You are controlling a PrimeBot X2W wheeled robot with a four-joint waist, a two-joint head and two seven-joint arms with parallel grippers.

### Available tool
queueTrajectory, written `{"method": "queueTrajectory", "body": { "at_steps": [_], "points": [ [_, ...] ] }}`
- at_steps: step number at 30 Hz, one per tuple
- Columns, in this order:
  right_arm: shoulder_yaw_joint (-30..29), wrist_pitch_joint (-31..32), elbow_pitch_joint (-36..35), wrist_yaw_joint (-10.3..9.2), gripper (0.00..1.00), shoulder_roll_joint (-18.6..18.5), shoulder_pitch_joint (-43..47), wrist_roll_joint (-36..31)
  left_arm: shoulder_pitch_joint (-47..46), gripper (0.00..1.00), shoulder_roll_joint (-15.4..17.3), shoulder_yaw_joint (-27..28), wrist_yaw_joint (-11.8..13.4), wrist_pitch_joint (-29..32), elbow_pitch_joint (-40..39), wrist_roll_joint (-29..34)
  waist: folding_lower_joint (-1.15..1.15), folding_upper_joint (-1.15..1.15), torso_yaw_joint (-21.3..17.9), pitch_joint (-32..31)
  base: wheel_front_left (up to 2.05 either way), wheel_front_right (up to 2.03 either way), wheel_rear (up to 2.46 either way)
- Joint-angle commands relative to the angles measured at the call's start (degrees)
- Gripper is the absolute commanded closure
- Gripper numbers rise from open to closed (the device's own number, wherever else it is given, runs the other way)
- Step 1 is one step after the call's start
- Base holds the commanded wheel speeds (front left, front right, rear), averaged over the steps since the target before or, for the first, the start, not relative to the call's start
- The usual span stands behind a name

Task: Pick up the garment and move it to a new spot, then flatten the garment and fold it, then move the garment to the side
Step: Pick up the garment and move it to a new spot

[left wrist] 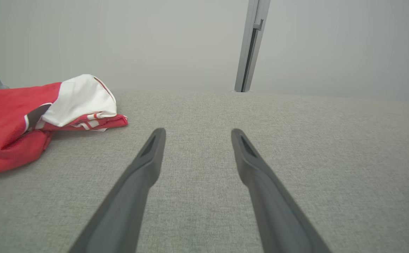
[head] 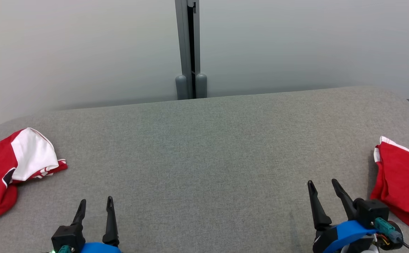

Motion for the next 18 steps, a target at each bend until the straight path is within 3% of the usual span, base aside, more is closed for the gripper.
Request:
{"method": "queueTrajectory", "body": {
  "at_steps": [1,11,18],
  "points": [
    [0.11,-0.17,-0.31,0.03,0.00,-0.20,0.87,-0.01,0.57,0.00,-0.06,-0.24,0.26,-0.15,-0.19,-0.29,0.01,0.01,0.05,0.03,0.00,0.00,0.00],
    [0.72,-0.17,-0.56,0.03,0.00,-0.19,0.32,0.63,-0.39,0.00,-0.05,-0.09,0.43,-0.15,-0.17,-0.54,0.01,0.01,1.49,0.94,0.00,0.00,0.00],
    [2.08,-0.17,-0.60,0.03,0.00,-0.18,0.68,1.86,-1.20,0.00,-0.02,0.47,0.12,-0.15,0.15,-0.22,0.01,0.01,8.47,1.57,0.00,0.00,0.00]
  ]
}}
